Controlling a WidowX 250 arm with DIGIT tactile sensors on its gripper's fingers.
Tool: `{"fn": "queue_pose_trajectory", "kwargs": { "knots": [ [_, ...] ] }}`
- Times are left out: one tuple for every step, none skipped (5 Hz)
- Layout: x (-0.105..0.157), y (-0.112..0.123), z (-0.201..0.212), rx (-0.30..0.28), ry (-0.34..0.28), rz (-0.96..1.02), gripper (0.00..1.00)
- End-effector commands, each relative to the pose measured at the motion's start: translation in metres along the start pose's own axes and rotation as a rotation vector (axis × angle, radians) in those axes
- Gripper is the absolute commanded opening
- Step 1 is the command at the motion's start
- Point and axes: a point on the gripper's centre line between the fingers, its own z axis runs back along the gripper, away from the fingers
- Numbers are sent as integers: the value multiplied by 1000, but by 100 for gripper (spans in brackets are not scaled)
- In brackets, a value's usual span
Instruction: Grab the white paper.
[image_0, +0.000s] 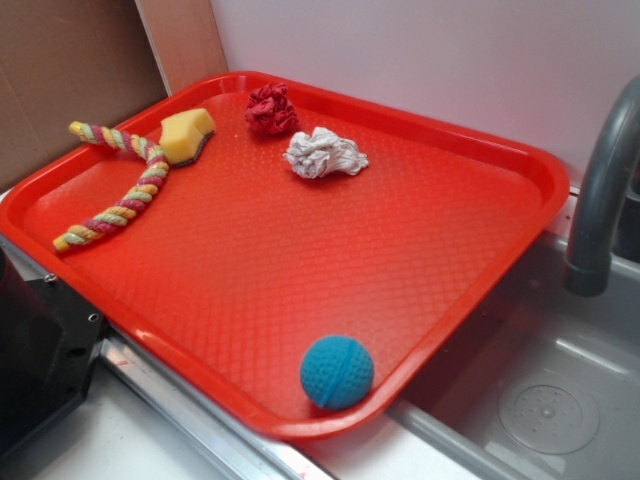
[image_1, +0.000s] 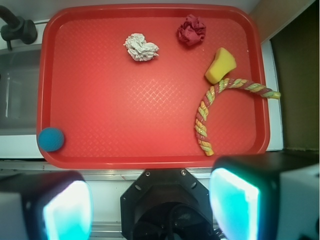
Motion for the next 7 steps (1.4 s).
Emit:
{"fn": "queue_pose_trajectory", "kwargs": {
  "knots": [
    [0, 0, 0, 0, 0, 0, 100],
    [46, 13, -38, -38, -96, -119, 100],
    [89, 24, -56, -77, -143, -212, 100],
    [124, 12, -98, -33, -125, -322, 100],
    [138, -5, -135, 23, -83, -498, 100],
    [150, -6, -172, 96, -42, -507, 100],
    [156, 0, -196, 96, -20, -518, 100]
  ]
}}
